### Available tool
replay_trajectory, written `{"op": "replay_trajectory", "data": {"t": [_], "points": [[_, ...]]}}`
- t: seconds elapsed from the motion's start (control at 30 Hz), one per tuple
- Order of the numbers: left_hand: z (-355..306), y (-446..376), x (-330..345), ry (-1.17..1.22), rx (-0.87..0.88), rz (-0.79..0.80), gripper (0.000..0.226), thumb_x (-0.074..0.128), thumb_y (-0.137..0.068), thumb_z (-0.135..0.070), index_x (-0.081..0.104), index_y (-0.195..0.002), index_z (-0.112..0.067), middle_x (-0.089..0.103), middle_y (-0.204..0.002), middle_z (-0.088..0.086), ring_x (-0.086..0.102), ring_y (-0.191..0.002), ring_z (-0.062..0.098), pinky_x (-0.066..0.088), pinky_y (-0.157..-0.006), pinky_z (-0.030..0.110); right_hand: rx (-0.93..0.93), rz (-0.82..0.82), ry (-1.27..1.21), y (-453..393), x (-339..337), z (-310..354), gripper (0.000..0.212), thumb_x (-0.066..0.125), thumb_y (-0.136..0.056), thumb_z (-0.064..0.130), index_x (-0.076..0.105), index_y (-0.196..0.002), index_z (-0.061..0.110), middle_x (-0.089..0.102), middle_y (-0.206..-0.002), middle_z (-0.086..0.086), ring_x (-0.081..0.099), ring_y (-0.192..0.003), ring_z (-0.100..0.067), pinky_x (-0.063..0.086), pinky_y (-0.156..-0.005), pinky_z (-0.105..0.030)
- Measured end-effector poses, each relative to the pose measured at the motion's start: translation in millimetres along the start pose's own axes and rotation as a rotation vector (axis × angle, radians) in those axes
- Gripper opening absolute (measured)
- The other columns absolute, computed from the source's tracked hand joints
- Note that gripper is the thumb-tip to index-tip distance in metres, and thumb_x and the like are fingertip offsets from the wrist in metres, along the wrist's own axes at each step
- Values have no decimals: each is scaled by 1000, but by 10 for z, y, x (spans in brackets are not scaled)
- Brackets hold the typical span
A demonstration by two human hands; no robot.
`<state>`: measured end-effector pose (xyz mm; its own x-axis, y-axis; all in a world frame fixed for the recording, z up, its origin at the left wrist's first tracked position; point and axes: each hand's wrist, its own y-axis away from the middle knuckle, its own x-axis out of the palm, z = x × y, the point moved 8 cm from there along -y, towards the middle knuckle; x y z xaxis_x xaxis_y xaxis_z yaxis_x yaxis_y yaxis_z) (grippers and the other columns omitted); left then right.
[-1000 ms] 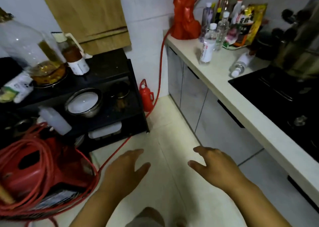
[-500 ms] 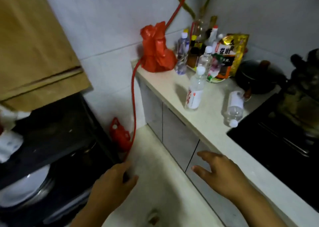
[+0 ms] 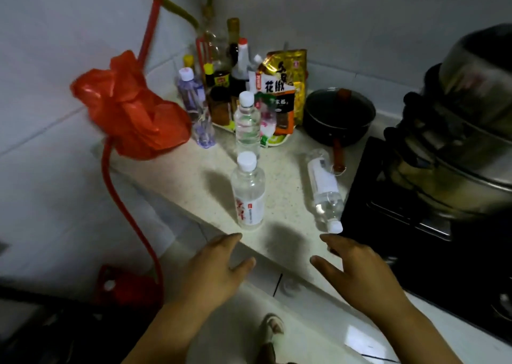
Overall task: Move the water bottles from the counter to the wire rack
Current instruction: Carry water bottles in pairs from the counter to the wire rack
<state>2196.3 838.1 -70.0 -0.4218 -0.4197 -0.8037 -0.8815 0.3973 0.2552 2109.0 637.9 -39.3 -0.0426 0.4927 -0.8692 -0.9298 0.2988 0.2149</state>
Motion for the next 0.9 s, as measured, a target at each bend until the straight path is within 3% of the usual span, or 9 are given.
{"op": "replay_trajectory", "data": {"t": [0.1, 0.2, 0.33, 0.5, 0.63, 0.9], "points": [[-55, -328, -156, 12, 21, -52, 64, 58, -83, -47, 35, -139, -28, 44, -144, -3, 46, -127, 17, 40, -101, 29, 16, -25, -15, -275, -53, 44, 53, 52, -84, 52, 44, -131, 29, 60, -124, 3, 59, -105, -14, 45, -87, -25], [-4, -620, -329, 34, 33, -117, 69, 62, -77, -51, 33, -138, -33, 47, -140, -4, 53, -119, 18, 46, -95, 32, 0, -20, -23, -537, -53, 125, 54, 50, -85, 53, 42, -133, 31, 55, -133, 5, 57, -114, -13, 46, -94, -27], [91, -880, -367, 182, 29, -86, 87, 68, -62, -63, 29, -137, -41, 44, -142, -13, 47, -125, 13, 46, -99, 40, -16, -8, -3, -771, -60, 232, 54, 47, -86, 54, 39, -134, 32, 53, -134, 6, 53, -119, -12, 45, -94, -26], [14, -1140, -186, 504, 39, -2, 68, 88, -53, -34, 48, -106, -48, 61, -112, -21, 59, -105, 3, 46, -83, 17, 13, -11, 12, -1001, -101, 307, 54, 47, -86, 55, 39, -134, 32, 54, -132, 9, 52, -119, -11, 43, -94, -25], [20, -1323, -159, 548, 72, -2, 63, 87, -53, -30, 51, -100, -49, 65, -102, -24, 61, -98, -4, 47, -79, 14, 37, -39, 6, -1207, -144, 399, 54, 48, -85, 54, 40, -134, 31, 53, -134, 9, 52, -120, -11, 42, -95, -23], [296, -1808, -840, 484, 82, -126, 72, 73, -48, -63, 54, -111, -33, 66, -110, -9, 62, -102, 11, 50, -95, 41, -23, -119, -63, -1963, -171, 895, 57, 56, -83, 49, 44, -133, 25, 57, -132, 1, 59, -111, -19, 49, -91, -31]]}}
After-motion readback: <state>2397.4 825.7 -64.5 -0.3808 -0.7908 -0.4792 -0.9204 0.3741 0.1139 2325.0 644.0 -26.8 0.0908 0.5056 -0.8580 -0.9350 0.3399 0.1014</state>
